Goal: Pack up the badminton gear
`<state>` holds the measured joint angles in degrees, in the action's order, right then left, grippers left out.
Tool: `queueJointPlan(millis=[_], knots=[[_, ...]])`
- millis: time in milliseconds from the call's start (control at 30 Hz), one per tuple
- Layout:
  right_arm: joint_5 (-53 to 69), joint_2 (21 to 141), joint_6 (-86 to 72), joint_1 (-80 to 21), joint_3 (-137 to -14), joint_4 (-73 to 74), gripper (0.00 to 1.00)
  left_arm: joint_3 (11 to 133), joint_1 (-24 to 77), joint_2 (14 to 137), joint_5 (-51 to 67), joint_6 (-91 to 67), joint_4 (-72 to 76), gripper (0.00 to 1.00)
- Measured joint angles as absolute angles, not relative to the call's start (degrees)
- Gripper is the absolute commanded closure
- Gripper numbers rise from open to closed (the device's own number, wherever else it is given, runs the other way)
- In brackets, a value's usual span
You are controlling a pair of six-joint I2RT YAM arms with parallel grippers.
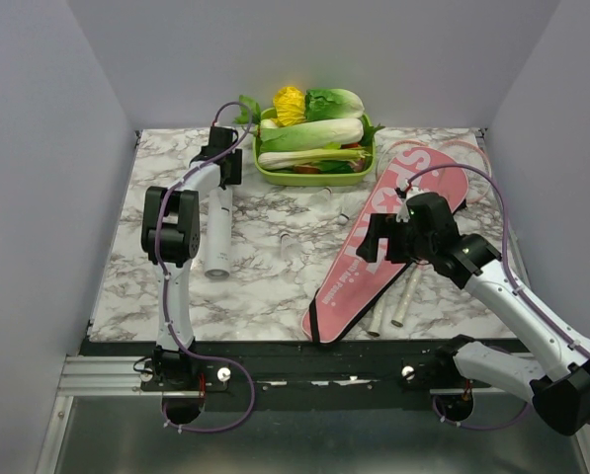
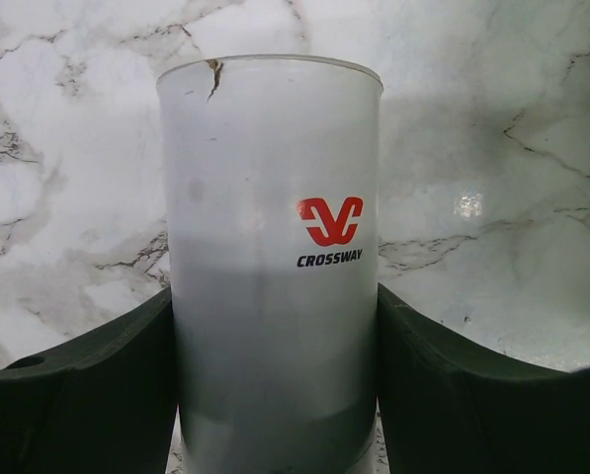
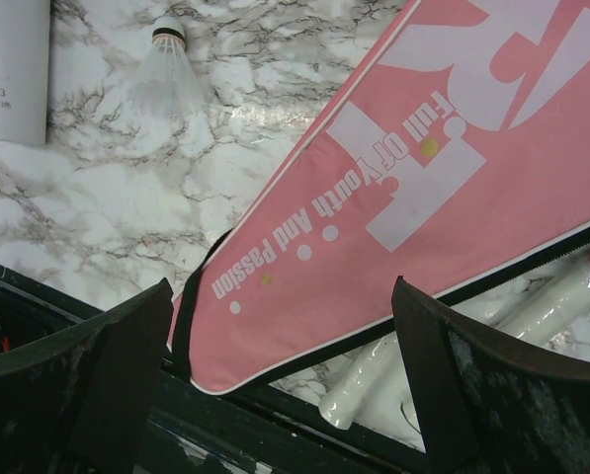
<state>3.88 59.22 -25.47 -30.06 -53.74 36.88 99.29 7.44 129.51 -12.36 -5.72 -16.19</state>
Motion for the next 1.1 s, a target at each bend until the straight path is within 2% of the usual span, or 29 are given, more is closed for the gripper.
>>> queueJointPlan(millis=[300,667,900,1100], knots=[[3.90,57.69,-25.50,-30.44,-53.71,37.76,0.00,92.86,7.07,123.63,-11.44,-6.63,-16.34,1.00],[4.21,53.34,-23.59,-30.57,-53.71,40.40,0.00,80.73,9.19,96.33,-1.23,-5.13,-15.49,1.00],[6.31,48.27,-19.33,-30.70,-54.02,44.71,0.00,70.06,24.64,81.10,4.05,-0.43,-15.29,1.00],[8.16,46.13,-15.03,-30.70,-57.82,50.11,0.01,57.49,33.43,72.29,9.93,0.73,-14.37,1.00]])
